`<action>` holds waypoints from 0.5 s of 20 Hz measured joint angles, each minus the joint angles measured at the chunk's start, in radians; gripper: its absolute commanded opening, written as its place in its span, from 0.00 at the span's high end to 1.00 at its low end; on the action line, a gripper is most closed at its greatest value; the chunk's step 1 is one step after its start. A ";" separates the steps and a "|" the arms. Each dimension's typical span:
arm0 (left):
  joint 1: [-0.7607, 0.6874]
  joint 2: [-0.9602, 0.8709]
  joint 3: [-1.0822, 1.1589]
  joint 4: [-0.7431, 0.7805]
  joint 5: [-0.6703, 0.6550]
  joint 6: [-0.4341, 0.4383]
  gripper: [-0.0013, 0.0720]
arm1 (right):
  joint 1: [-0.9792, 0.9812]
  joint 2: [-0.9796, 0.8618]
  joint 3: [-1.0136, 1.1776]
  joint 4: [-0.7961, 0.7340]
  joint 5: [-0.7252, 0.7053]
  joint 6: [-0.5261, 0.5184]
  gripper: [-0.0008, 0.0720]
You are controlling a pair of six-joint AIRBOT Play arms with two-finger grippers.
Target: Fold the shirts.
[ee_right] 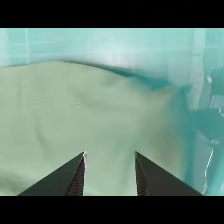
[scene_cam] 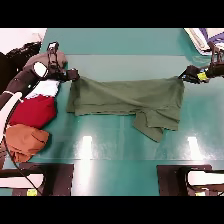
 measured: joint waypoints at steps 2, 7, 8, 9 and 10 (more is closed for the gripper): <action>0.020 -0.013 0.047 0.005 -0.075 0.002 0.31 | 0.001 -0.012 0.040 0.001 0.034 0.000 0.49; 0.099 0.006 0.044 0.001 -0.369 0.005 0.31 | -0.042 0.031 0.076 -0.001 0.162 -0.021 0.49; 0.106 0.024 0.010 -0.002 -0.394 0.006 0.31 | -0.051 0.045 0.079 -0.002 0.181 -0.027 0.49; 0.110 0.047 -0.039 -0.014 -0.412 0.008 0.31 | -0.059 0.061 0.080 -0.002 0.198 -0.032 0.49; 0.114 0.072 -0.092 -0.035 -0.423 0.014 0.31 | -0.064 0.073 0.081 -0.002 0.211 -0.038 0.49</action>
